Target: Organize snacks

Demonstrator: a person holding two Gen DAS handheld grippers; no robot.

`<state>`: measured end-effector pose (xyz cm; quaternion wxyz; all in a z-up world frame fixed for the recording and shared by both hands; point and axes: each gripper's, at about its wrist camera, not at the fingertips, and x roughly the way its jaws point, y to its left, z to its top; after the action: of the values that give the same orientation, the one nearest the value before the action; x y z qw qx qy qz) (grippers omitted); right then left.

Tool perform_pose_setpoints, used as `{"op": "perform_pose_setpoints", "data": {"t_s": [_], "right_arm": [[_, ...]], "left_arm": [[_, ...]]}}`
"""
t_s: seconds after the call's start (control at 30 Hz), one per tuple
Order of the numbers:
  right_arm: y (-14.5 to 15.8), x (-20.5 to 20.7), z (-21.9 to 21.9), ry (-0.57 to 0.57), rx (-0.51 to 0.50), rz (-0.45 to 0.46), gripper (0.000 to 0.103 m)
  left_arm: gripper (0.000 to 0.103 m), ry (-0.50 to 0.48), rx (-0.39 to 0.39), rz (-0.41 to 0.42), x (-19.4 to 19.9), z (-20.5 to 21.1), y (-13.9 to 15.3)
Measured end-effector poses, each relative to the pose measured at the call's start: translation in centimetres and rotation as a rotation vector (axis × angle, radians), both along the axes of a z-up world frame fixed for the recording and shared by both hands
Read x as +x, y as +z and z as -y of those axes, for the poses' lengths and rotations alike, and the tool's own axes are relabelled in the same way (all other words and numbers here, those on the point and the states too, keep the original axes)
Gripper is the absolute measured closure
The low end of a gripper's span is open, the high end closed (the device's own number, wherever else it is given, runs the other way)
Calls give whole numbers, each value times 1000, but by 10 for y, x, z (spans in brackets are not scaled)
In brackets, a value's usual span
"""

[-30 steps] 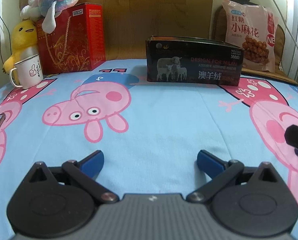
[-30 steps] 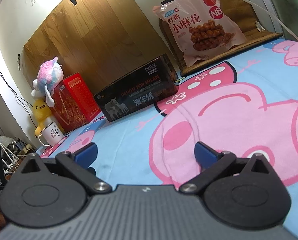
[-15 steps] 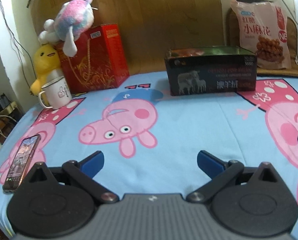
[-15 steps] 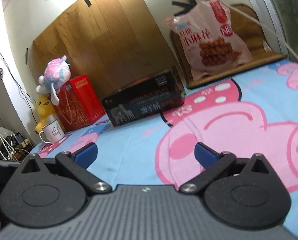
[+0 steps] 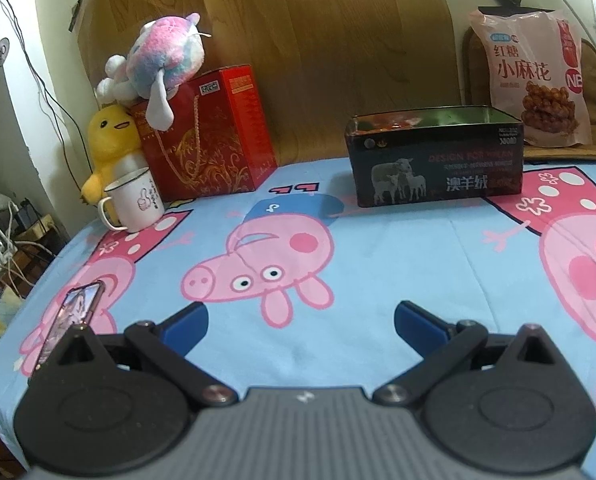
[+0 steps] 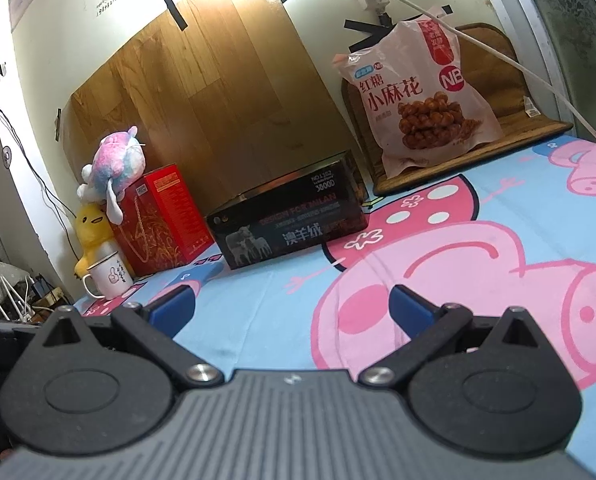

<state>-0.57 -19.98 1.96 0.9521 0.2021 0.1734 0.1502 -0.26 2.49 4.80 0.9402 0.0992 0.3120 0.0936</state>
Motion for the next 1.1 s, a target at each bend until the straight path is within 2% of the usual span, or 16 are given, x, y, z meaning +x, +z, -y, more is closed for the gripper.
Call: {"op": "perform_pose_setpoints", "data": {"t_s": [0.4,0.67,1.1], "right_arm": [[-1,2,1,6,5,-9,0],[-3,2,1,8,8,-15,0],[-5,2,-1,13,10,-24,0]], "left_arm": [[0,25,97,45,1,2,-2],[0,40,108,47,5,-2,-3],[0,38,97,-2,7,-4,-7]]}}
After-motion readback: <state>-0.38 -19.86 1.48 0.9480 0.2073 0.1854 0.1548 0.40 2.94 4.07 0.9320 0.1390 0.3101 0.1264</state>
